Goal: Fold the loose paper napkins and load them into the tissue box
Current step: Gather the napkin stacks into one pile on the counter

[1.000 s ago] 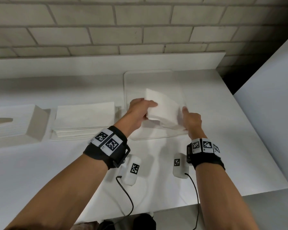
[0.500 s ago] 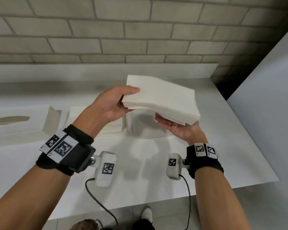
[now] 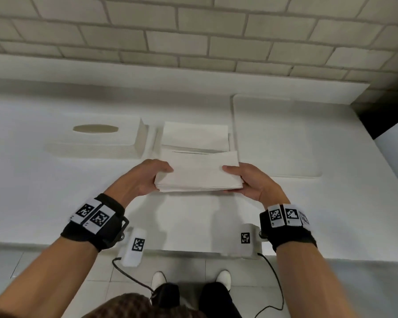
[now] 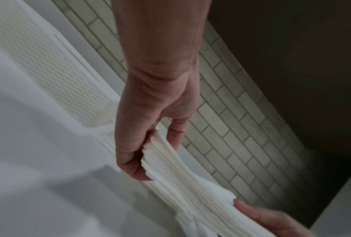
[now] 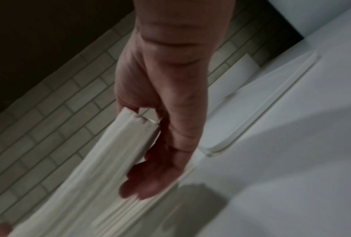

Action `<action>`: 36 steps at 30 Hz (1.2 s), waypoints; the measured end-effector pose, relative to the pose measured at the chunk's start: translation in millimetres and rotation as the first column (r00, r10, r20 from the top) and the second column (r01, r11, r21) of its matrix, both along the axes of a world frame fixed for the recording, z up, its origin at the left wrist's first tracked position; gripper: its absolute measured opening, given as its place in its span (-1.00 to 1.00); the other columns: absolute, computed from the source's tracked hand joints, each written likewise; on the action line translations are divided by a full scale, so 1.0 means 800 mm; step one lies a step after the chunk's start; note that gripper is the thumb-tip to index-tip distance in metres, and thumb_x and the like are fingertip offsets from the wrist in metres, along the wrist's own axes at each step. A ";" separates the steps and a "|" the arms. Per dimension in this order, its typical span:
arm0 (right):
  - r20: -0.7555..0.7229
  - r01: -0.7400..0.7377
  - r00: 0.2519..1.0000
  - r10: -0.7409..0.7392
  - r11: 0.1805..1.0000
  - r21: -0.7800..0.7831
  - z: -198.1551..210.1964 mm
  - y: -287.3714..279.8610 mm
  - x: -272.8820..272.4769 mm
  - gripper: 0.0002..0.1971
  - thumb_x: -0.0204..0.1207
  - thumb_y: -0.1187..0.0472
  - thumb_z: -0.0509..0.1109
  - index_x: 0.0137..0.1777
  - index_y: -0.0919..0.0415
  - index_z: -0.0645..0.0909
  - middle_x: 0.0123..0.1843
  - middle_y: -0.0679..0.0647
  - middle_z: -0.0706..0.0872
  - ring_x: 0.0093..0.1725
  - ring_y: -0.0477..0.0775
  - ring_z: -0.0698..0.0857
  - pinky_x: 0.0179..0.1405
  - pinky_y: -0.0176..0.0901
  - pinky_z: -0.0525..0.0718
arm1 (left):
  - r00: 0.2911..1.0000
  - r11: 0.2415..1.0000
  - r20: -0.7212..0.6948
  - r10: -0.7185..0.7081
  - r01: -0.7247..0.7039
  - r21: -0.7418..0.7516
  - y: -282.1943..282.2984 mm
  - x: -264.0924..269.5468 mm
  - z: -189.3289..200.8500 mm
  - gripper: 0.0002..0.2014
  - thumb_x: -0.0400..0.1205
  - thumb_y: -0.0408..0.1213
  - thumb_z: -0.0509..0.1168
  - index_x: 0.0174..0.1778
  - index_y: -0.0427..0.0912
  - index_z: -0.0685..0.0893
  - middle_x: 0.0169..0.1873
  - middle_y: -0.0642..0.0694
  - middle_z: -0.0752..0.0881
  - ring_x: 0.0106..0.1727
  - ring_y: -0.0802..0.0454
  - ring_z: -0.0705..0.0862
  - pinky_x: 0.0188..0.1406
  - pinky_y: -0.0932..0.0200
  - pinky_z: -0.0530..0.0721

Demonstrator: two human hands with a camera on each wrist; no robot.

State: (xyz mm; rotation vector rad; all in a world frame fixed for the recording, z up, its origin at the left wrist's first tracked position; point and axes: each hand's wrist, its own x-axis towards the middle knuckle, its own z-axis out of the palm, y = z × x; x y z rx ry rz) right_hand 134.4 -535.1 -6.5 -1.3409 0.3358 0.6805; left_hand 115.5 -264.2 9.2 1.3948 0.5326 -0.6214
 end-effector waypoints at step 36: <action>0.491 0.197 0.867 -0.087 0.964 -0.177 -0.059 0.036 -0.030 -0.65 0.54 0.50 0.35 0.27 0.20 0.64 0.05 -0.04 0.81 -0.05 -0.18 0.73 -0.09 -0.30 0.61 | 0.865 0.924 0.490 -0.112 -0.090 0.371 0.029 -0.023 -0.095 -0.60 0.71 -0.41 0.22 0.47 -0.17 0.38 0.32 -0.11 0.60 0.35 -0.05 0.58 0.47 -0.04 0.47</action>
